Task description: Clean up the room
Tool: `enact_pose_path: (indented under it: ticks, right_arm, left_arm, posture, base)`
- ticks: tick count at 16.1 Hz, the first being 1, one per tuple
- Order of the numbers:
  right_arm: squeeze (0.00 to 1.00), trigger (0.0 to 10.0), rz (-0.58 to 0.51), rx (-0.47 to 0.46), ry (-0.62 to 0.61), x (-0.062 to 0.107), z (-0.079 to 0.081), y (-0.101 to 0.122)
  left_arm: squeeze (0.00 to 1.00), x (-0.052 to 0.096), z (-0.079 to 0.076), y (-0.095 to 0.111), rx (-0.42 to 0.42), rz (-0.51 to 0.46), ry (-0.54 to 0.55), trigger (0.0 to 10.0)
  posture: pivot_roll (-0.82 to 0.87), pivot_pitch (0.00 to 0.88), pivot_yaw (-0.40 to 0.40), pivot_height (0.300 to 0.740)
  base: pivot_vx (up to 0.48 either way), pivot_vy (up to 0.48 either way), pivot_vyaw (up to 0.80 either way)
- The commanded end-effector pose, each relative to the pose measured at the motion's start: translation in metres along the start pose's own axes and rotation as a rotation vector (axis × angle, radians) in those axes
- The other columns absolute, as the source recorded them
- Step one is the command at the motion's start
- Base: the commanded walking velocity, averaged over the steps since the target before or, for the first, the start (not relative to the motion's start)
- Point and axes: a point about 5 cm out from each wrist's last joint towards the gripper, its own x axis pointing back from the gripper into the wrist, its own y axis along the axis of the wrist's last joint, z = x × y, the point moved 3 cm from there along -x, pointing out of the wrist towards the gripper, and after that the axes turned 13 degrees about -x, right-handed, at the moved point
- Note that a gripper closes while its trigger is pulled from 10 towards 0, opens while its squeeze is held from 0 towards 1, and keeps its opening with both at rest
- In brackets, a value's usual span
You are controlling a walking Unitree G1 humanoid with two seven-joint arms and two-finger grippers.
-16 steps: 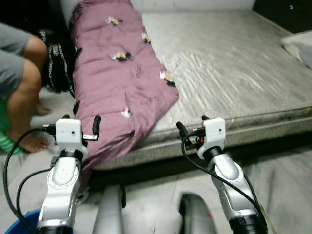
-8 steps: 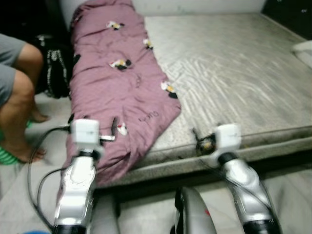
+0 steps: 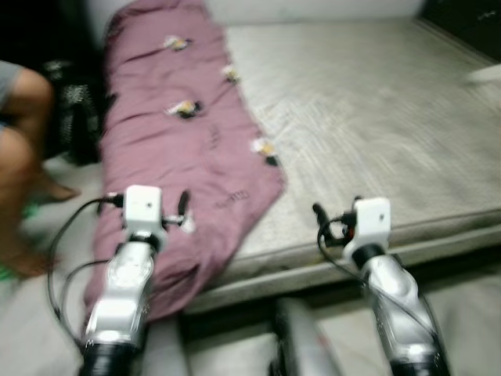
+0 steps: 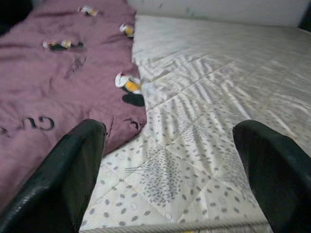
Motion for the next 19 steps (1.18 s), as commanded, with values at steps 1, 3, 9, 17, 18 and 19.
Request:
enact_pose_path:
  ticks: [1,3,9,17,18,19]
  right_arm:
    - [0.0,10.0,-0.006,0.007,-0.014,0.004,-0.004,0.003]
    - [0.0,10.0,0.01,0.038,-0.022,0.017,-0.013,0.005]
    - [0.0,10.0,0.076,0.084,-0.114,0.059,-0.043,0.003]
    - [0.0,10.0,0.083,0.084,-0.123,0.076,-0.04,0.017]
    - [0.0,10.0,0.083,0.085,-0.128,0.077,-0.041,0.018]
    - [0.0,10.0,0.085,0.085,-0.129,0.077,-0.04,0.018]
  left_arm:
    - [0.0,-0.005,0.001,0.002,0.008,0.013,0.008,10.0]
    - [0.0,-0.011,0.004,-0.003,0.05,0.068,0.053,10.0]
    - [0.0,-0.032,0.014,-0.035,0.15,0.254,0.177,10.0]
    - [0.0,-0.048,-0.078,-0.048,0.013,0.435,-0.292,10.0]
    - [0.0,-0.043,-0.099,-0.047,-0.037,0.427,-0.379,10.0]
    - [0.0,-0.032,-0.129,-0.047,-0.148,0.398,-0.533,10.0]
  posture:
    - [-0.08,0.0,-0.036,0.565]
    - [-0.1,0.01,-0.048,0.565]
    - [-0.19,0.081,-0.044,0.565]
    - [-0.28,0.12,-0.033,0.565]
    - [-0.28,0.116,-0.03,0.565]
    - [-0.28,0.112,-0.029,0.565]
  base:
    - [0.0,0.0,-0.8]
    - [0.0,0.0,0.0]
    - [0.0,0.0,0.0]
    - [0.0,0.0,0.0]
    - [0.0,0.0,0.0]
    - [0.0,0.0,0.0]
